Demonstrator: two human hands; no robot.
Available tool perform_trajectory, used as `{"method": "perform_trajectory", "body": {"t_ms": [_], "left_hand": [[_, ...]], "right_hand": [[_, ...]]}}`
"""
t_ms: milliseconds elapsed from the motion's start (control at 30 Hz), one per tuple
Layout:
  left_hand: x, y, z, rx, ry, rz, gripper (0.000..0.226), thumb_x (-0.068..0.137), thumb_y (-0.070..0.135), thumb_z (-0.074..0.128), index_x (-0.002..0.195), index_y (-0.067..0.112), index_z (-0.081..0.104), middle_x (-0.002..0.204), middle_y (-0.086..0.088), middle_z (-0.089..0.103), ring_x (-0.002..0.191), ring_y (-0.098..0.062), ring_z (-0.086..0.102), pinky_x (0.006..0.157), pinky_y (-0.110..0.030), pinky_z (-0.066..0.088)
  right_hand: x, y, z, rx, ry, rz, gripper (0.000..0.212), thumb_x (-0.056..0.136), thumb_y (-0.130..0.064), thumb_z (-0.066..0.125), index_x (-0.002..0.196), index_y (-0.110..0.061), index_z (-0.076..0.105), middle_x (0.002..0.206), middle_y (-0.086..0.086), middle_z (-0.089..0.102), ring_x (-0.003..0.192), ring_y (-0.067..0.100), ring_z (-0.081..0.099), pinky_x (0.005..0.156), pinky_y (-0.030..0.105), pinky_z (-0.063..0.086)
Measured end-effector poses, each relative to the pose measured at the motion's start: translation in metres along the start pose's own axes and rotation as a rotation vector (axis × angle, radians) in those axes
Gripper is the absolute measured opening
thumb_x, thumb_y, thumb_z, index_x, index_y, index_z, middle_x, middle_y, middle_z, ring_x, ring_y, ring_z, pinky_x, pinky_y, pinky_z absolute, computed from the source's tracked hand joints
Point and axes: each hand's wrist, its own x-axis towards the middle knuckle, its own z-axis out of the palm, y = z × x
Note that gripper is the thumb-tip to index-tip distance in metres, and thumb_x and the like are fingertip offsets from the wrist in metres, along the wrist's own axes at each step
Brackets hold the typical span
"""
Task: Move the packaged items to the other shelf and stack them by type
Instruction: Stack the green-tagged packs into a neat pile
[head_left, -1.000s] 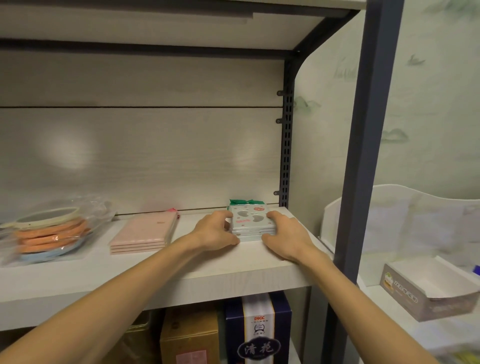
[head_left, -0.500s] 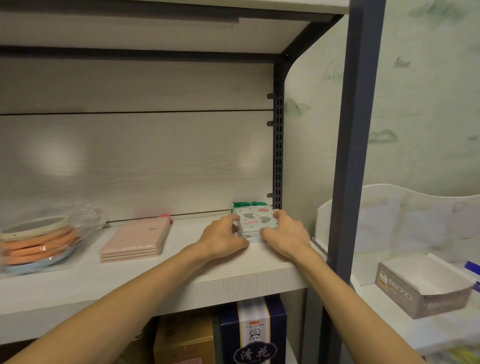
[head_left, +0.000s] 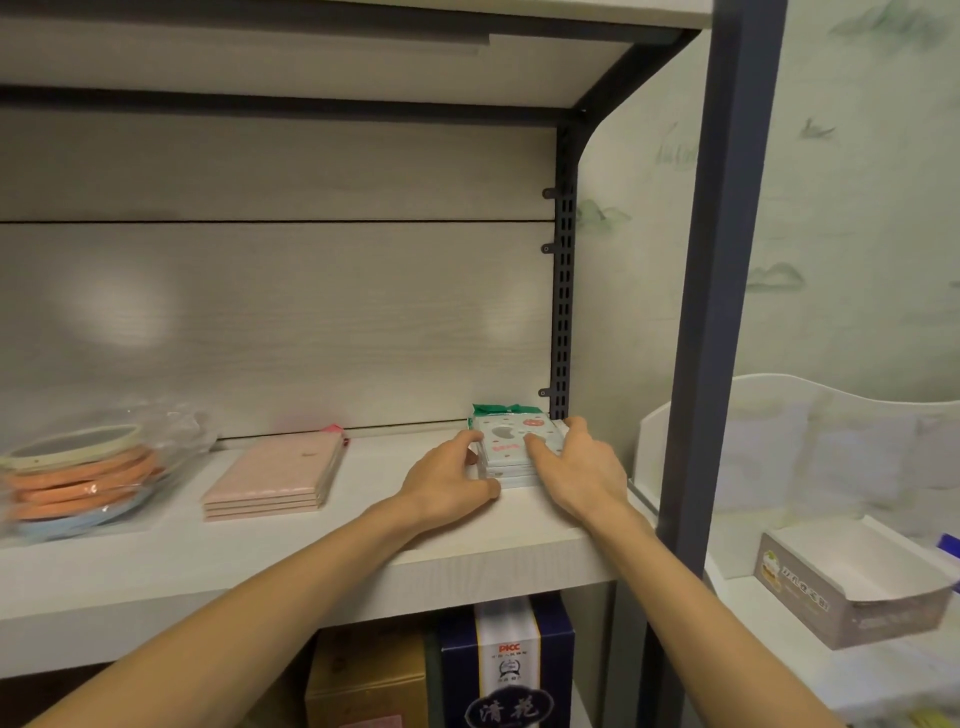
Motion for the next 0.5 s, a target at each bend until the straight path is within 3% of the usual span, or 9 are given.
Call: {"method": "perform_trajectory", "body": {"t_ms": [233,400,500], "left_hand": [[-0.006,0.000,0.005,0.140,0.012,0.052,0.080,0.089,0.045,0.061,0.157,0.021,0.026,0.154,-0.002,0.044,0.135,-0.024,0.045,0.107,-0.040,0.043],[-0.007,0.001,0.005,0.148,0.006,0.058,0.082,0.085,0.049,0.057,0.156,0.022,0.028,0.152,0.001,0.048,0.130,-0.022,0.050,0.103,-0.043,0.047],[-0.006,0.000,0.005,0.147,0.005,0.054,0.083,0.086,0.049,0.058,0.157,0.022,0.025,0.155,0.001,0.045,0.133,-0.023,0.048,0.107,-0.043,0.045]], "right_hand": [[-0.002,-0.005,0.009,-0.296,-0.040,-0.276,0.053,0.105,-0.048,0.030,0.150,-0.022,0.039,0.159,0.009,0.031,0.144,0.032,0.026,0.113,0.046,0.029],[0.006,0.000,0.016,-0.217,-0.138,-0.317,0.060,0.099,-0.052,0.019,0.142,-0.024,0.050,0.153,0.005,0.045,0.139,0.029,0.037,0.115,0.046,0.034],[0.009,0.004,0.016,-0.184,-0.155,-0.313,0.054,0.103,-0.047,0.026,0.144,-0.021,0.050,0.155,0.006,0.043,0.142,0.028,0.035,0.119,0.041,0.028]]}}
